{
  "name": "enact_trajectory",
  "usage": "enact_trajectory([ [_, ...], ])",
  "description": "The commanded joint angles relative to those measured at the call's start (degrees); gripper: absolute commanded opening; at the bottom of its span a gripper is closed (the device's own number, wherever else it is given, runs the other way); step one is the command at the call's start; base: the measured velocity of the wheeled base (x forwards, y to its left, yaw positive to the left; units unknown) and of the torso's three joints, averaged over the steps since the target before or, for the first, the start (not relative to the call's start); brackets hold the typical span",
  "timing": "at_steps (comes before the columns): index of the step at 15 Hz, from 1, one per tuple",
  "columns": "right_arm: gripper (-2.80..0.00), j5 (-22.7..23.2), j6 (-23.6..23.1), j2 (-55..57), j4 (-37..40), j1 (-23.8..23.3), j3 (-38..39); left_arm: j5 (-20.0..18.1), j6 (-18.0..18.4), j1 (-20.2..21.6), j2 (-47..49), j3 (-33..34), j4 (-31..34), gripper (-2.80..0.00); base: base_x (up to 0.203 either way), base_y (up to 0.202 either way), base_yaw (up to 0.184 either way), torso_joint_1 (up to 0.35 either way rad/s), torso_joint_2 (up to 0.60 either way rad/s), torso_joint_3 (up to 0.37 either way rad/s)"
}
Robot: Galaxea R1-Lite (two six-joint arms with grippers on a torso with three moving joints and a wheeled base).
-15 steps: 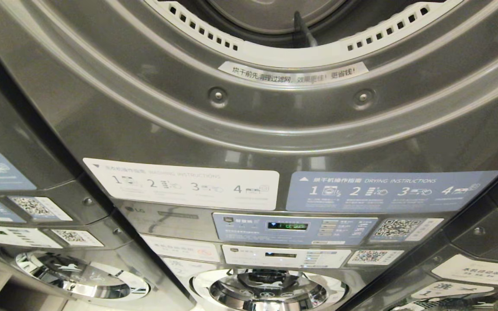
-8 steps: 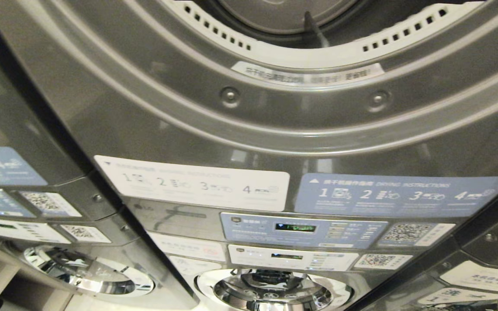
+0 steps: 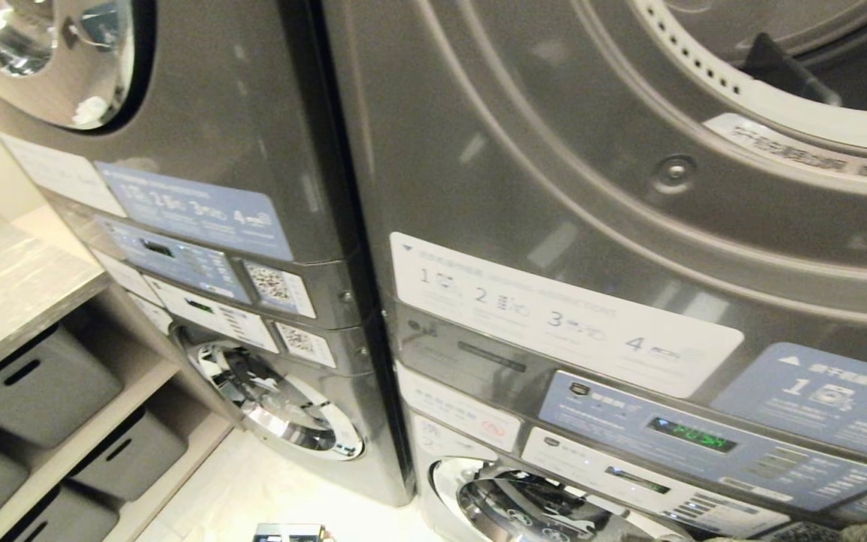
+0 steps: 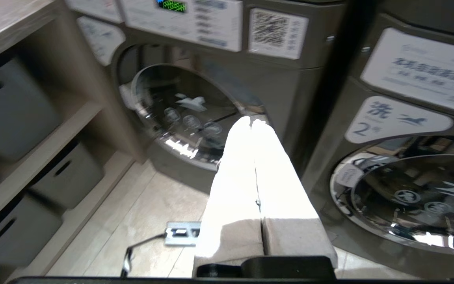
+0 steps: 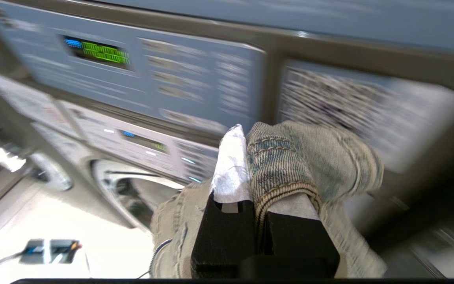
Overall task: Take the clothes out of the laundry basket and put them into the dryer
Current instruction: Put the clothes in the dryer
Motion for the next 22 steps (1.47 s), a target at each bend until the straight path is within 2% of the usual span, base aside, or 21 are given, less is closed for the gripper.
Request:
enact_trajectory([
  [1, -2.8, 0.0, 0.0, 0.1, 0.0, 0.0, 0.4, 0.0, 0.0, 0.0, 0.0, 0.0, 0.0, -2.8, 0.0, -0.011, 0.172, 0.002, 0.01, 0.002],
  [7, -2.8, 0.1, 0.0, 0.1, 0.0, 0.0, 0.4, -0.1, 0.2, 0.0, 0.0, 0.0, 0.0, -2.8, 0.0, -0.009, 0.16, 0.002, 0.0, 0.003],
  [12, -2.8, 0.3, -0.2, 0.1, -0.2, 0.0, 0.4, -0.1, 0.2, 0.0, 0.0, 0.0, 0.0, -2.8, 0.0, 0.0, 0.015, 0.001, 0.0, 0.001],
  [14, -2.8, 0.8, -2.1, 0.1, 0.0, 0.0, 0.3, -0.1, 0.2, 0.0, 0.0, 0.0, 0.0, -2.8, 0.0, 0.0, 0.0, 0.0, 0.0, 0.0],
  [15, -2.8, 2.3, -5.0, 0.1, -0.4, 0.0, 0.1, 0.0, -0.1, 0.0, 0.0, 0.0, 0.0, -2.8, 0.0, 0.0, 0.0, 0.0, 0.0, 0.0],
  [16, -2.8, 4.7, -5.9, 0.1, -1.2, 0.1, -1.9, 0.0, -0.2, 0.0, 0.0, 0.0, 0.0, -2.8, 0.0, 0.0, 0.0, 0.0, 0.0, 0.0],
  [19, -2.8, 14.7, -6.7, 1.7, -1.5, 0.0, -14.7, -0.1, 0.2, 0.0, 0.0, 0.0, 0.0, -2.8, 0.0, 0.0, 0.0, 0.0, 0.0, 0.0],
  [22, -2.8, 18.6, -6.8, 7.9, -1.4, -0.1, -29.6, -0.1, 0.0, 0.0, 0.0, 0.0, -0.1, -2.8, 0.0, 0.0, 0.0, 0.0, 0.0, 0.0],
])
